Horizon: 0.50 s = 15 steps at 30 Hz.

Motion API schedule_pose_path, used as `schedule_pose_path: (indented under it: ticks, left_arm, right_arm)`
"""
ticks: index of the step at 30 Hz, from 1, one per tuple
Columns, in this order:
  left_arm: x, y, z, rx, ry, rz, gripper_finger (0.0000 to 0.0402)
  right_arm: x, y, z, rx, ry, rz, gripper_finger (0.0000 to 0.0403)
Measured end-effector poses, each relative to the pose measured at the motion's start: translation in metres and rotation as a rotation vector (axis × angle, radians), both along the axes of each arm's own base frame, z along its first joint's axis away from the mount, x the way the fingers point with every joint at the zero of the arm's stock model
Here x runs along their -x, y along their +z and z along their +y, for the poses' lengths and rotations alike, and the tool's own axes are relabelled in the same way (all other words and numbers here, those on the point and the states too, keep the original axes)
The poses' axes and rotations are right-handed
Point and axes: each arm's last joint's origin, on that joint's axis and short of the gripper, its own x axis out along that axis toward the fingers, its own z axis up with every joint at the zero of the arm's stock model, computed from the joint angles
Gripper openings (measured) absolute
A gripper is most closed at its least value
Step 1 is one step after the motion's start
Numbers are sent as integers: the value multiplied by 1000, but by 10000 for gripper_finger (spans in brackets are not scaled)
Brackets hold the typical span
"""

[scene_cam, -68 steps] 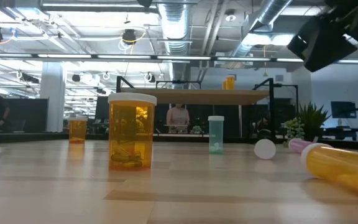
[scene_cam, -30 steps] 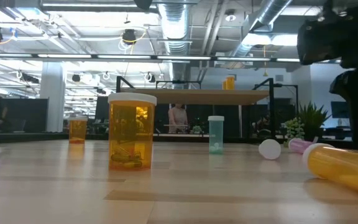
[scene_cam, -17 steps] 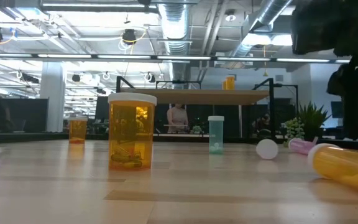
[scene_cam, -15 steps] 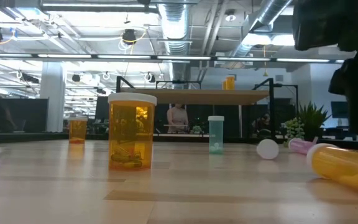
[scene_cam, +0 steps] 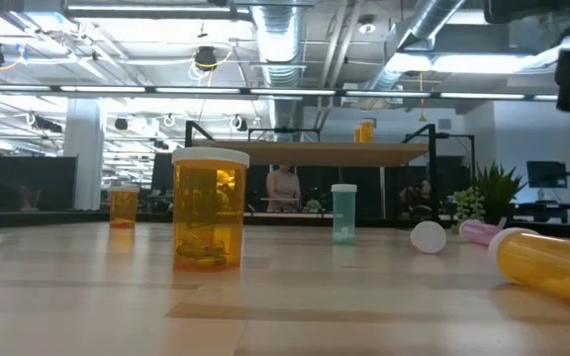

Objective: Pick and place medicine bottles onto shelf by color
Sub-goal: Put the small orange pill bottle on the shelf aligned with the small orange pill bottles

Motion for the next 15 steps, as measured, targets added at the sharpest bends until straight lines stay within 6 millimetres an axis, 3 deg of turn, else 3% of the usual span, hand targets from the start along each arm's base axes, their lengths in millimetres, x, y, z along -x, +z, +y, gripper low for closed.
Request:
schedule_pose_path:
  ticks: [7,15]
  left_arm:
    - [5,2,-11,-10,15,-23,180]
    - [5,2,-11,-15,15,-21,180]
  right_arm:
    - [5,-2,1,57,-92,7,240]
    - [-27,-17,23,130,-9,117,240]
